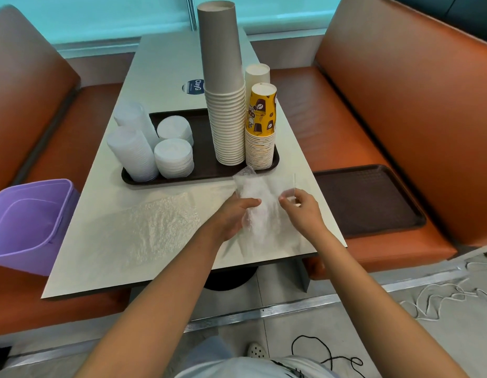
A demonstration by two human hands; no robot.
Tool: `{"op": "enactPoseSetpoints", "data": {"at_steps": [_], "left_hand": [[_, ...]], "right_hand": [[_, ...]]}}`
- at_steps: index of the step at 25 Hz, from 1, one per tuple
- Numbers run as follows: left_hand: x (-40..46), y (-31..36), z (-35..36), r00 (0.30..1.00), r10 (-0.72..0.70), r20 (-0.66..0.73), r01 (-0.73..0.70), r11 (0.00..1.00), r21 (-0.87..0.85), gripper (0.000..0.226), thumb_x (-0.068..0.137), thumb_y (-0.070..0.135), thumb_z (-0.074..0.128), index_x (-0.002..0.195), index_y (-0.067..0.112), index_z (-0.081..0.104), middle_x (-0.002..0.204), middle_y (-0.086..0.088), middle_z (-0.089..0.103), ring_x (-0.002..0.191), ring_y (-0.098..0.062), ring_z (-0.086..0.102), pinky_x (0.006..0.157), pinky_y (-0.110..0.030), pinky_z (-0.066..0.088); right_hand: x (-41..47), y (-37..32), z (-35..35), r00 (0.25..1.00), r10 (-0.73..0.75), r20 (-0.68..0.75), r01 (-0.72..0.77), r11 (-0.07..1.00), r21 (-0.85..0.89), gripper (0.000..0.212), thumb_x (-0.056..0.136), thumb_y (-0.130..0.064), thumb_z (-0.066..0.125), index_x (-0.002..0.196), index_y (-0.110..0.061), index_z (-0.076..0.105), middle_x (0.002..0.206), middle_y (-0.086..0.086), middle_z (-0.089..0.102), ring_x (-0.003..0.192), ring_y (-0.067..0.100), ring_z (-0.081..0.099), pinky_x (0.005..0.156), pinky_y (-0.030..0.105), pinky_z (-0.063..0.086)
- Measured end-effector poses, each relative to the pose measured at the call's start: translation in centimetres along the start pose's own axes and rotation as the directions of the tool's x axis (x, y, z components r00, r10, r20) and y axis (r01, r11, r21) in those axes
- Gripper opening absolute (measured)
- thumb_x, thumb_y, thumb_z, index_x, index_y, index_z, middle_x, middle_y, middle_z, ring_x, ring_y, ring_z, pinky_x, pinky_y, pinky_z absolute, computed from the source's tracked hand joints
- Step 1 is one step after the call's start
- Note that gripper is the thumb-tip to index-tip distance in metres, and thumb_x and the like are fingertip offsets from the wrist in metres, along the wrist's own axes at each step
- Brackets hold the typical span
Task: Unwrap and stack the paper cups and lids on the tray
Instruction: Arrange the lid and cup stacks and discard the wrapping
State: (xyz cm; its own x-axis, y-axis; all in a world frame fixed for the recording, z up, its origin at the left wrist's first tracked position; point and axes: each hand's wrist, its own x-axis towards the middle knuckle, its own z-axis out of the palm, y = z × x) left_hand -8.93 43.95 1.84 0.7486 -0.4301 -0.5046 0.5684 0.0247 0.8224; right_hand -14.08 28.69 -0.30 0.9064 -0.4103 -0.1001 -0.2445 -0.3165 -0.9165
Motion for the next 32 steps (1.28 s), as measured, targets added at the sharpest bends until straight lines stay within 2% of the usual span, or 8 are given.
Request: {"op": "enactPoseSetpoints", "data": {"at_steps": [6, 12, 17, 20, 23, 26, 29, 32], "left_hand": [[-1.0, 3.4, -2.7, 0.903, 0.422, -0.077, -0.372, 0.860, 0.349, 0.069, 0.091, 0.037, 0.058, 0.146, 0.038, 0.018, 0.152, -0.002, 0.027, 0.133, -0.021, 0.033, 0.105, -0.040, 0.033], [-2.4, 7.9, -4.6, 0.878, 0.377, 0.295, -0.473, 0.777, 0.416, 0.052, 0.087, 0.014, 0.064, 0.130, 0.033, 0.041, 0.127, -0.004, 0.055, 0.114, -0.014, 0.055, 0.092, -0.022, 0.049], [-3.0, 9.5, -3.8, 0.857, 0.350, 0.378, -0.369, 0.929, -0.023, 0.083, 0.061, 0.073, 0.065, 0.129, 0.027, 0.053, 0.124, -0.007, 0.063, 0.113, -0.025, 0.061, 0.090, -0.042, 0.053], [-2.7, 9.5, -4.5, 0.923, 0.270, 0.276, -0.213, 0.952, -0.219, 0.072, 0.075, 0.062, 0.060, 0.131, 0.016, 0.054, 0.122, -0.016, 0.062, 0.109, -0.032, 0.061, 0.087, -0.050, 0.052], [-2.1, 9.0, -6.3, 0.971, 0.136, 0.197, -0.074, 0.953, -0.295, 0.047, 0.099, 0.035, 0.037, 0.133, 0.006, 0.049, 0.113, -0.015, 0.066, 0.103, -0.029, 0.064, 0.083, -0.041, 0.052], [-2.1, 8.9, -7.7, 0.964, 0.126, 0.236, -0.008, 0.895, -0.446, 0.045, 0.094, 0.034, 0.040, 0.125, 0.005, 0.056, 0.118, -0.017, 0.065, 0.105, -0.030, 0.064, 0.092, -0.044, 0.046], [-2.0, 9.0, -8.4, 0.944, 0.173, 0.280, 0.007, 0.840, -0.542, 0.052, 0.083, 0.034, 0.048, 0.127, 0.008, 0.057, 0.129, -0.016, 0.058, 0.123, -0.033, 0.051, 0.108, -0.052, 0.032], [-2.0, 9.1, -8.3, 0.874, 0.298, 0.383, -0.003, 0.793, -0.610, 0.042, 0.085, 0.036, 0.045, 0.116, 0.019, 0.069, 0.132, -0.010, 0.057, 0.128, -0.036, 0.046, 0.103, -0.061, 0.034]], "right_hand": [[0.9, -5.6, -1.4, 0.941, -0.171, 0.293, 0.171, 0.985, 0.028, 0.012, 0.096, -0.018, 0.053, 0.089, -0.024, 0.060, 0.098, 0.008, 0.066, 0.081, 0.016, 0.059, 0.066, 0.019, 0.044], [1.5, -12.3, -1.7, 0.872, -0.314, 0.375, 0.273, 0.949, 0.159, 0.015, 0.095, -0.014, 0.053, 0.090, -0.021, 0.065, 0.085, 0.000, 0.066, 0.081, 0.016, 0.062, 0.080, 0.035, 0.051], [-0.3, -15.7, -0.3, 0.868, -0.231, 0.439, 0.127, 0.959, 0.253, 0.026, 0.101, -0.029, 0.042, 0.092, -0.019, 0.064, 0.087, -0.010, 0.066, 0.077, 0.003, 0.062, 0.075, 0.020, 0.047], [-1.5, -15.7, 2.6, 0.853, -0.225, 0.470, 0.222, 0.973, 0.064, 0.046, 0.103, -0.035, 0.023, 0.121, -0.014, 0.060, 0.116, -0.009, 0.057, 0.102, 0.004, 0.052, 0.080, 0.006, 0.040], [-0.6, -13.5, 5.3, 0.932, -0.316, 0.179, 0.330, 0.943, -0.053, 0.040, 0.101, -0.035, 0.039, 0.127, -0.011, 0.058, 0.131, 0.003, 0.054, 0.118, 0.011, 0.047, 0.101, 0.025, 0.039], [0.5, -11.8, 5.3, 0.998, 0.019, -0.066, -0.018, 1.000, 0.012, 0.057, 0.093, -0.048, 0.049, 0.140, -0.017, 0.041, 0.145, 0.005, 0.042, 0.131, 0.024, 0.040, 0.104, 0.038, 0.033], [0.8, -10.3, 4.9, 0.876, 0.398, 0.271, -0.469, 0.834, 0.290, 0.086, 0.083, -0.075, 0.033, 0.152, -0.026, 0.014, 0.155, 0.011, 0.023, 0.141, 0.037, 0.023, 0.111, 0.055, 0.020], [1.2, -8.2, 5.1, 0.762, 0.428, 0.485, -0.630, 0.663, 0.405, 0.120, 0.053, -0.094, 0.040, 0.152, -0.031, 0.012, 0.149, 0.021, 0.035, 0.127, 0.046, 0.042, 0.097, 0.061, 0.034]]}}
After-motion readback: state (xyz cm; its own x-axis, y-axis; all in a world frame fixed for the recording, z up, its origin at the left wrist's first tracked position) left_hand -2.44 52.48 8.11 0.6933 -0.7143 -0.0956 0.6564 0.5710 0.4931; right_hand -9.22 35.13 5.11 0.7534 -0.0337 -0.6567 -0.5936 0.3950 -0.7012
